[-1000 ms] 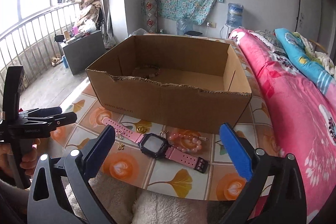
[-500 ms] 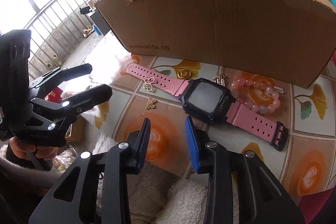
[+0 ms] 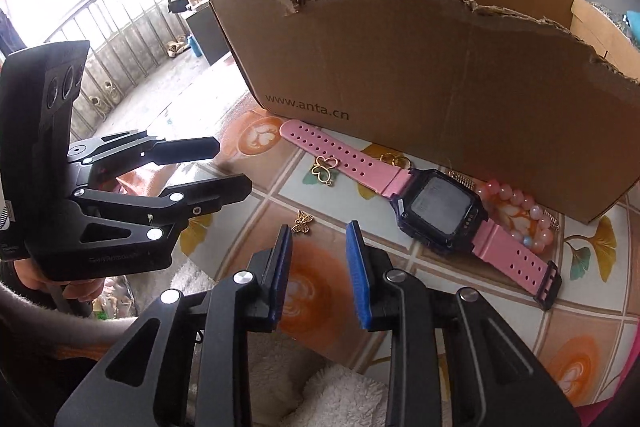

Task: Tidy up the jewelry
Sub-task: 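Move the right tool toward the gold flower charm beside the watch strap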

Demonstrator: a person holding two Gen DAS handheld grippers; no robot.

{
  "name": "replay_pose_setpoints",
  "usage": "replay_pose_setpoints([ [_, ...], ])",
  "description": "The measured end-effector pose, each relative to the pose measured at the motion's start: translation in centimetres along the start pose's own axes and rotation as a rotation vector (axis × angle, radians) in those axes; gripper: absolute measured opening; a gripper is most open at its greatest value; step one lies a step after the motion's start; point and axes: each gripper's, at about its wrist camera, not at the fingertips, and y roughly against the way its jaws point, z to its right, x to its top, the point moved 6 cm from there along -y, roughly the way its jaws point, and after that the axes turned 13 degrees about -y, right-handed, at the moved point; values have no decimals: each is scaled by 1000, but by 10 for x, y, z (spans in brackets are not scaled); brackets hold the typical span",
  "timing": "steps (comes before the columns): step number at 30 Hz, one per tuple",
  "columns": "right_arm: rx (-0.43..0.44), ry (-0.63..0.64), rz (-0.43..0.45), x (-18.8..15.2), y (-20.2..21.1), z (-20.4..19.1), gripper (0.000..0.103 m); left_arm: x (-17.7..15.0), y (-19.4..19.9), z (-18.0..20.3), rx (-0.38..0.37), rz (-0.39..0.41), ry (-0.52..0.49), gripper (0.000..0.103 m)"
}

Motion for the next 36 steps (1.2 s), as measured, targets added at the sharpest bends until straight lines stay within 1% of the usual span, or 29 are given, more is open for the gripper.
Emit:
replay_pose_setpoints([
  [1, 4, -17, 7, 2, 2, 2, 28, 2, 1, 4, -19, 10, -16, 47],
  [3, 17, -54, 15, 5, 6, 8, 28, 6, 2, 16, -54, 23, -66, 45],
  [5, 24, -84, 24, 7, 13, 17, 28, 8, -3, 28, -71, 16, -125, 39],
  [7, 26, -110, 27, 5, 16, 24, 28, 8, -10, 37, -83, -1, -182, 31],
  [10, 33, -147, 28, -5, 20, 33, 28, 8, -18, 49, -106, -16, -249, 28],
  [14, 43, -169, 20, -2, 16, 38, 28, 11, -22, 56, -116, -16, -325, 28],
  [16, 47, -170, 17, -3, 14, 37, 28, 13, -24, 58, -117, -18, -362, 24],
  [20, 58, -176, 22, 2, 16, 47, 28, 16, -26, 60, -144, -26, -417, 17],
  [21, 62, -179, 24, 2, 16, 47, 28, 17, -27, 62, -153, -29, -426, 13],
  [23, 66, -180, 25, -2, 18, 50, 28, 19, -28, 64, -153, -32, -441, 13],
  [25, 64, -179, 28, -4, 17, 47, 28, 19, -28, 65, -151, -33, -439, 12],
  [27, 62, -175, 28, -5, 17, 46, 28, 19, -29, 64, -150, -34, -414, 12],
  [33, 62, -141, 41, 3, 23, 39, 28, 18, -26, 53, -106, -30, -333, 12],
  [36, 58, -97, 62, 7, 25, 29, 28, 17, -21, 41, -74, -26, -277, 12],
])
